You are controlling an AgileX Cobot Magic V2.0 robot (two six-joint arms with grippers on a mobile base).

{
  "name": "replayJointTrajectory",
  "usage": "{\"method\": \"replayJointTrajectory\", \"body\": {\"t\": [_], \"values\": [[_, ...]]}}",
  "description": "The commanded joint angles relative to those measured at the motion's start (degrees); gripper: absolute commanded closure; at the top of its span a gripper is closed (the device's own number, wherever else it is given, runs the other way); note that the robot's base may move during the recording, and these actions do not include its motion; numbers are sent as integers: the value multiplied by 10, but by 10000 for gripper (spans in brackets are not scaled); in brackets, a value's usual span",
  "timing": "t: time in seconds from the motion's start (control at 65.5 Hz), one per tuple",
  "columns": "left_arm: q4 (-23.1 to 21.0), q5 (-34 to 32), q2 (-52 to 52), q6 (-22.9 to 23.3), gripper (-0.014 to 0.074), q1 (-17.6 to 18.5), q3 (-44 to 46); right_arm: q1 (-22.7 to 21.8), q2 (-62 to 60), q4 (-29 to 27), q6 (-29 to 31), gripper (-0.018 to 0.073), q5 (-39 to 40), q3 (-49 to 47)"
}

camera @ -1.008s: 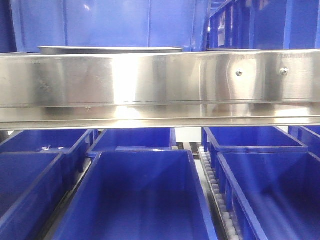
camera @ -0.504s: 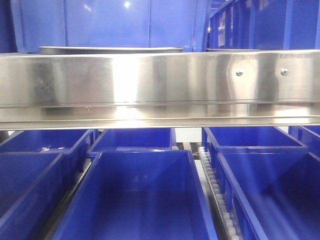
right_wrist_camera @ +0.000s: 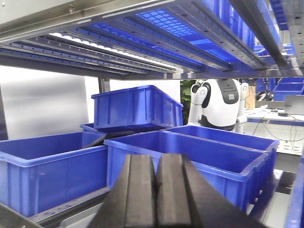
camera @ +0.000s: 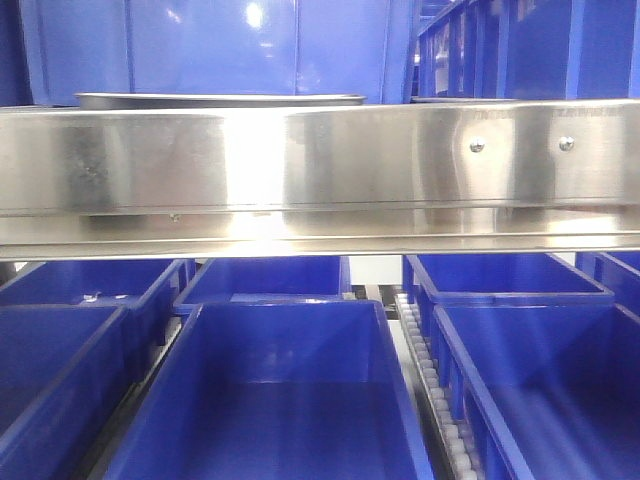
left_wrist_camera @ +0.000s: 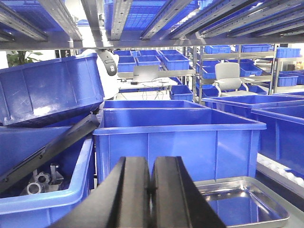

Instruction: Stack silver trays without gaps

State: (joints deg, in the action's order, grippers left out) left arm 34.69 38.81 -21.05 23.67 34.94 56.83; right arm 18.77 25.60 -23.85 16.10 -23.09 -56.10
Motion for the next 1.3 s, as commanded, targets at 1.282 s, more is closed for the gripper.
{"method": "replayJointTrajectory", "body": {"t": [1.282], "values": [[2, -6, 3, 3, 594, 1, -1, -250, -256, 201, -181, 637, 220, 561]]}}
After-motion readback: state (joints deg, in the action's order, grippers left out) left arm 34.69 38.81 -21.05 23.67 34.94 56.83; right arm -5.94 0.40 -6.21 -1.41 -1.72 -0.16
